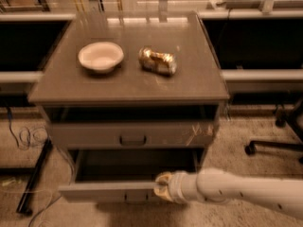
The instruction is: Open middle drawer
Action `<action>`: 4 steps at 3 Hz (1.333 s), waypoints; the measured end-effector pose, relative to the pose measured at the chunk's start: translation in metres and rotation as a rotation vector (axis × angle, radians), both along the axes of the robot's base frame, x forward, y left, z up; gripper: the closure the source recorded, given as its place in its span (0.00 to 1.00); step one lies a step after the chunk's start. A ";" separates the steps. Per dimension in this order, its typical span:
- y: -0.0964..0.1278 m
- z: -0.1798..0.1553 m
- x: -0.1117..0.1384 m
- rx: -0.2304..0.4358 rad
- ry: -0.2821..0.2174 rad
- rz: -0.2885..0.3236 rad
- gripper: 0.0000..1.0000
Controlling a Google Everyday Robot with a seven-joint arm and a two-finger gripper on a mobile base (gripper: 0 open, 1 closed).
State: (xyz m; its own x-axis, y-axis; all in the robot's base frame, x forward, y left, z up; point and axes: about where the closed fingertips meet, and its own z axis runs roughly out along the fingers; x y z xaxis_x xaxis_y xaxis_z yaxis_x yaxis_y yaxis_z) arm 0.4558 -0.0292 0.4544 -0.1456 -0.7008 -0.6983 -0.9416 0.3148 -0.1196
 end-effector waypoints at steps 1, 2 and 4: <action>0.000 0.001 0.000 0.000 0.000 0.000 0.86; 0.000 0.001 0.000 0.000 0.000 0.000 0.63; 0.000 0.001 0.000 0.000 0.000 0.000 0.16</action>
Offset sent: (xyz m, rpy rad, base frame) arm 0.0001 0.0001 0.0012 0.0000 0.0000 0.0001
